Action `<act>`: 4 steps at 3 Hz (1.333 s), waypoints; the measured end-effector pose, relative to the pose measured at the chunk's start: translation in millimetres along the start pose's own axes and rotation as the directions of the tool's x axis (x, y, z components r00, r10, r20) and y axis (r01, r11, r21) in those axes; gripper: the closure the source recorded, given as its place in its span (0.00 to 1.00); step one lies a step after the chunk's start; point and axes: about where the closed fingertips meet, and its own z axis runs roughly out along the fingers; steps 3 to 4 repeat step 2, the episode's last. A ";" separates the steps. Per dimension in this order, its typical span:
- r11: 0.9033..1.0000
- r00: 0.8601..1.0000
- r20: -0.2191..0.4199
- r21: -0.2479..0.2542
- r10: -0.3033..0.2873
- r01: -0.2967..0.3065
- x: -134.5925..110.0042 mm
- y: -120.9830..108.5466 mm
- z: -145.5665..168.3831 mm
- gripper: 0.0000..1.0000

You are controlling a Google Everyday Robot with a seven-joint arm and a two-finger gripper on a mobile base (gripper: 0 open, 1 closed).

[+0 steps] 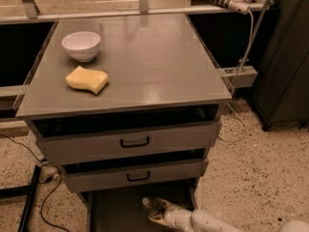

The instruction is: Place water bottle into bottom drawer

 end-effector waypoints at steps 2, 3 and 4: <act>1.000 1.000 0.000 0.000 0.000 0.000 0.0 0.0 0.0 0.00; 1.000 1.000 0.000 0.000 0.000 0.000 0.0 0.0 0.0 0.00; 1.000 1.000 0.000 0.000 0.000 0.000 0.0 0.0 0.0 0.00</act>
Offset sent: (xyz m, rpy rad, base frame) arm 0.0000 0.0000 0.0000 0.0000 0.0000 0.0000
